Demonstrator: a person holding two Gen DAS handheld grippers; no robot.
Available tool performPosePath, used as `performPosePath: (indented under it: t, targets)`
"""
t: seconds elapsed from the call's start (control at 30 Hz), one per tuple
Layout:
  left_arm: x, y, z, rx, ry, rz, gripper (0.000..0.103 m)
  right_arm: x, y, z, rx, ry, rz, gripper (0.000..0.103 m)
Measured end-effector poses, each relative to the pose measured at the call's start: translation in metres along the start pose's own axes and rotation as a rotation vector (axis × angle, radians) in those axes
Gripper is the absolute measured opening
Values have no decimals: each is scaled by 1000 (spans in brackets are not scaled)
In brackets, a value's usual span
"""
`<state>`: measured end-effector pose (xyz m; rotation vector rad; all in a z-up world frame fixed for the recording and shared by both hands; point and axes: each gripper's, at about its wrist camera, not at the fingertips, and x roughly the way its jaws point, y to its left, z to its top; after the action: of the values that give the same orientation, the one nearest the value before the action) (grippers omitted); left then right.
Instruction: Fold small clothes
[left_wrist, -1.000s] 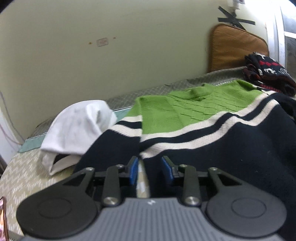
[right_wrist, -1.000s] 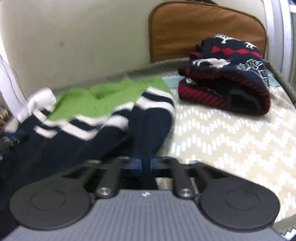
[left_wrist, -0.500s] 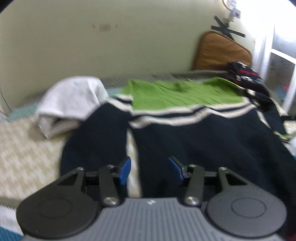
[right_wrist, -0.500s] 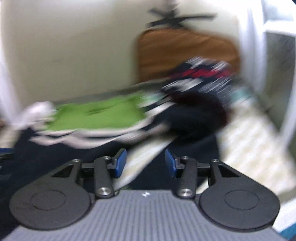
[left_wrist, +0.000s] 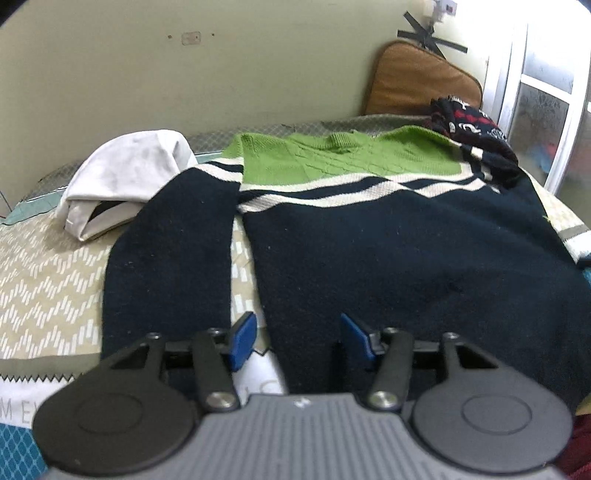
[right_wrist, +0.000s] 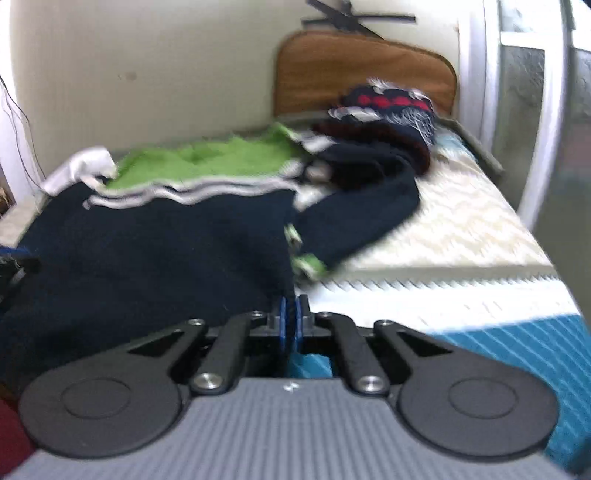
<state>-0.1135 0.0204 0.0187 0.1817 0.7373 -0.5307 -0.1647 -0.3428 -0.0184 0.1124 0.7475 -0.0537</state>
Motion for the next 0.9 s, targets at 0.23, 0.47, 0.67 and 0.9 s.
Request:
performPosePath:
  t: [0.23,0.47,0.67,0.9]
  targets:
    - [-44,42,7,-123,-143,120,60,-14,14,37,4,-179,48,38]
    - [-76,119,-10,-398,-221,284,70,35,100,79,-44,-113,446,38]
    - [-84,150,-44,-481,-207,330,76,88,215,96,-144,75,736,38]
    - [-99,154,-85,-483,-244,286,83,130,301,91,-246,283,765,38]
